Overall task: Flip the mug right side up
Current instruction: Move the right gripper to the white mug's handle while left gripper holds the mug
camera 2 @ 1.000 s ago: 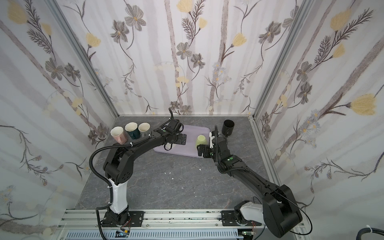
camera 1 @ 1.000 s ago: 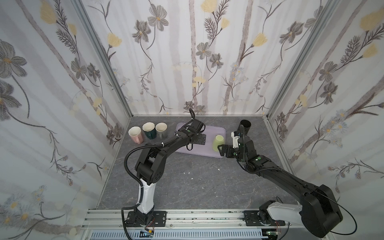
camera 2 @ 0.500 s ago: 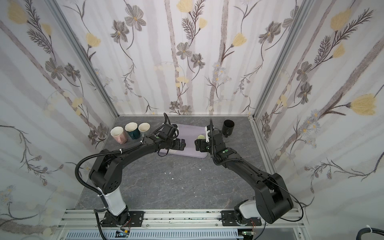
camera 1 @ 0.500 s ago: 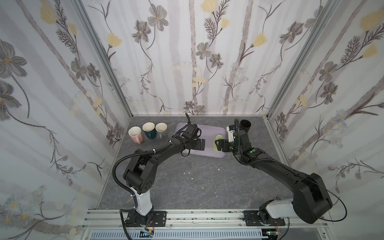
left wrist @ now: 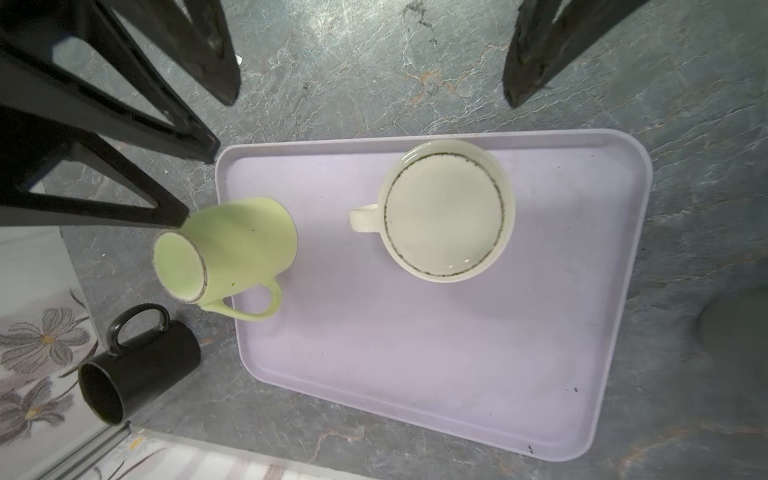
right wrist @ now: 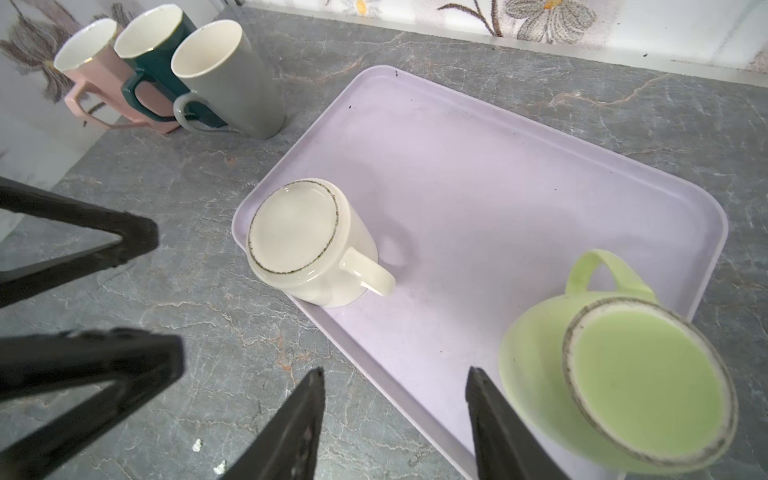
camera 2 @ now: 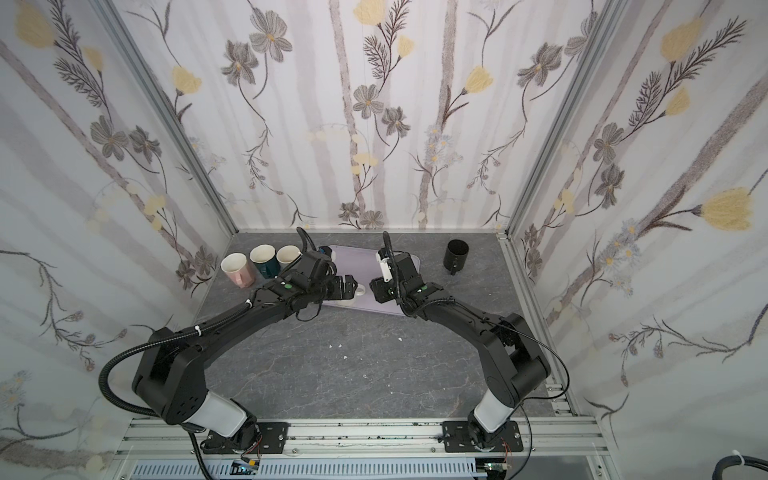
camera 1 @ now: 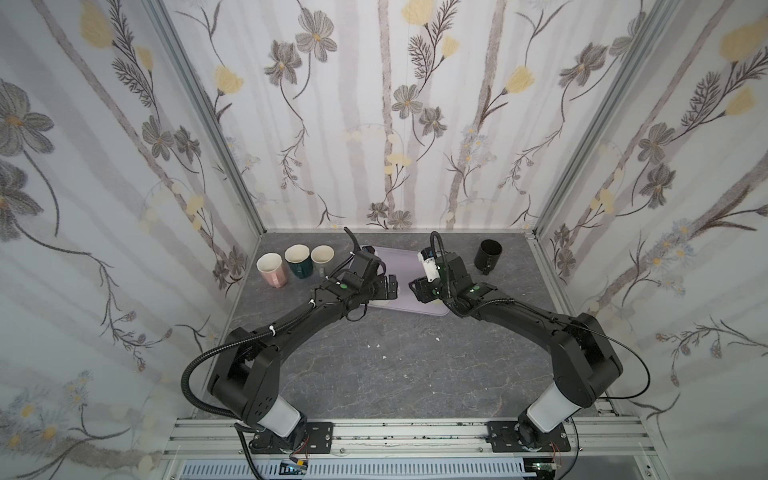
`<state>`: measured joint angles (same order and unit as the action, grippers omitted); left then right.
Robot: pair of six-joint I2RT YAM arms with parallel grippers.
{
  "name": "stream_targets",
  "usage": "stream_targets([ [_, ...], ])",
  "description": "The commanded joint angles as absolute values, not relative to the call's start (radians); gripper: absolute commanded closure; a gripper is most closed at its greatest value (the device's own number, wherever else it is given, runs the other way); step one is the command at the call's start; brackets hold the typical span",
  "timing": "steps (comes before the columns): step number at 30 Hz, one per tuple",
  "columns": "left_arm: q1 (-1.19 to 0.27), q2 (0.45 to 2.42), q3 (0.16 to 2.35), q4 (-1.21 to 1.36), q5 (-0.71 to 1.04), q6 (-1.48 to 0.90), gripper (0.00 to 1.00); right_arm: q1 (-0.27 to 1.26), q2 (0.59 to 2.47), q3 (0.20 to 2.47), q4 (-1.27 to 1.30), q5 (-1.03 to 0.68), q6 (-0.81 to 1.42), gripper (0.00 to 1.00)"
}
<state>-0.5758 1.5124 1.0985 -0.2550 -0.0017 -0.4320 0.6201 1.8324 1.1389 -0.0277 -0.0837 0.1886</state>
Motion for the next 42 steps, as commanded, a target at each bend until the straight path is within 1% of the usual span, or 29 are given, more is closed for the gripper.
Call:
stream_targets([
  [1, -0.558, 1.464, 1.035, -0.162, -0.056, -0.478, 0.0, 0.627, 1.898, 1.211, -0.073, -0.116, 0.109, 0.44],
  [4, -0.532, 1.446, 0.991, -0.133, -0.026, -0.504, 0.0, 0.635, 1.979, 1.286, -0.105, -0.162, 0.066, 0.44],
  [7, -0.51, 1.448, 0.971, -0.122, 0.006, -0.515, 0.0, 0.64, 2.042, 1.343, -0.12, -0.2, 0.037, 0.42],
  [12, -0.488, 1.435, 0.934, -0.094, 0.035, -0.527, 0.0, 0.645, 2.101, 1.396, -0.133, -0.288, -0.023, 0.4],
  [19, -0.471, 1.397, 0.898, -0.084, 0.043, -0.528, 0.0, 0.645, 2.155, 1.449, -0.15, -0.272, -0.03, 0.4],
  [23, -0.464, 1.377, 0.883, -0.08, 0.039, -0.53, 0.0, 0.645, 2.174, 1.467, -0.157, -0.265, -0.032, 0.37],
  [31, -0.454, 1.349, 0.866, -0.078, 0.04, -0.529, 0.0, 0.645, 2.203, 1.489, -0.171, -0.271, -0.078, 0.38],
  [38, -0.454, 1.35, 0.865, -0.084, 0.047, -0.533, 0.0, 0.643, 2.208, 1.49, -0.181, -0.332, -0.136, 0.39],
  [42, -0.451, 1.353, 0.87, -0.086, 0.052, -0.534, 0.0, 0.645, 2.213, 1.49, -0.195, -0.316, -0.158, 0.39],
])
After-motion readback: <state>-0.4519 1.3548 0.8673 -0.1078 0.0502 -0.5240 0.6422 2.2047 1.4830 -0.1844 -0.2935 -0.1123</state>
